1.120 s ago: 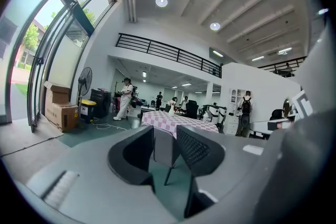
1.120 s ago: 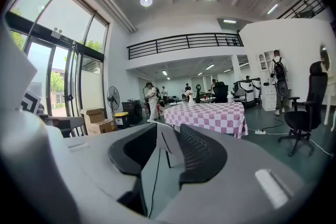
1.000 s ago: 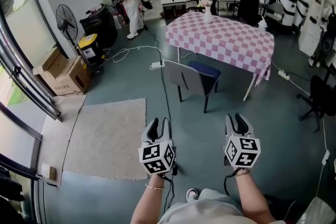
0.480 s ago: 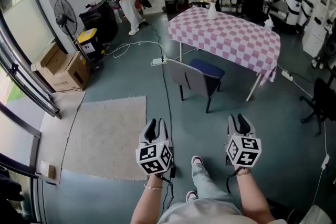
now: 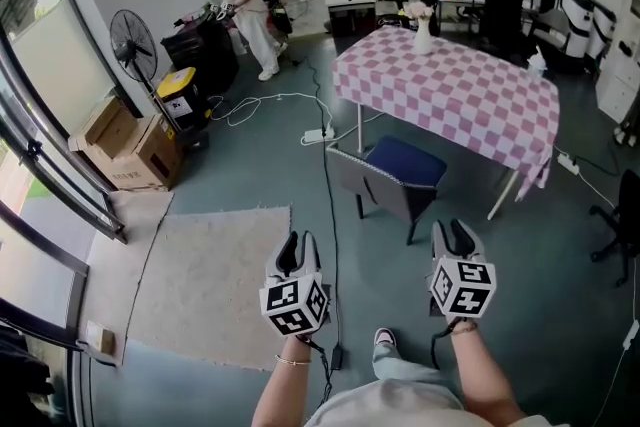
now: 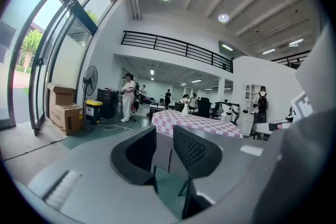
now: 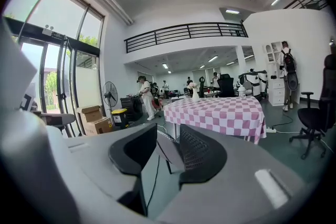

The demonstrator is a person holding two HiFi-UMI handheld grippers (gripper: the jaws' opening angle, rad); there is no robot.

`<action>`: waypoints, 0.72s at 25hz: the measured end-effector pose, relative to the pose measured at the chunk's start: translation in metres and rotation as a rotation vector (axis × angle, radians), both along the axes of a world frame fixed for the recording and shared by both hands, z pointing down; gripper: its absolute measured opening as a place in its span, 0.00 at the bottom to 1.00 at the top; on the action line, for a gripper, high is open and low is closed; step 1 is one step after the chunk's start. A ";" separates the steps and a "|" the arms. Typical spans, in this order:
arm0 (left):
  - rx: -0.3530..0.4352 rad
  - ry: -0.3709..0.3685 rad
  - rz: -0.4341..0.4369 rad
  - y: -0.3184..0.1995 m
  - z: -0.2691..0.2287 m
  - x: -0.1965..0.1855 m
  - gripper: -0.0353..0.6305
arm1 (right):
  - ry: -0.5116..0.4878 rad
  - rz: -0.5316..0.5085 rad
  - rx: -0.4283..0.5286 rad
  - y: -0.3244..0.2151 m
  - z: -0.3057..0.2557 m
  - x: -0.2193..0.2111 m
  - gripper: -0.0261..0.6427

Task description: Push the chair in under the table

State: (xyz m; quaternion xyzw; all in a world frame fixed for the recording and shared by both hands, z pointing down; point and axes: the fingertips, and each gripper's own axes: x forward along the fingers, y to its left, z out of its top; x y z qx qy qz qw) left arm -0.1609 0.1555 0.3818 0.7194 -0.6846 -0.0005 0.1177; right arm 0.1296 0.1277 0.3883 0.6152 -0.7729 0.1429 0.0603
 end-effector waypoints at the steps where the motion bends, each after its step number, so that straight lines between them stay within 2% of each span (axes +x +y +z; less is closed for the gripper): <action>1: 0.002 0.001 -0.004 -0.014 -0.001 0.000 0.20 | -0.001 -0.006 -0.002 -0.014 -0.001 0.000 0.22; 10: 0.010 0.004 -0.022 -0.116 -0.006 0.006 0.21 | -0.004 -0.036 -0.012 -0.121 -0.001 0.004 0.22; 18: -0.023 -0.004 -0.023 -0.161 0.006 -0.002 0.21 | -0.016 -0.027 -0.045 -0.165 0.014 0.006 0.22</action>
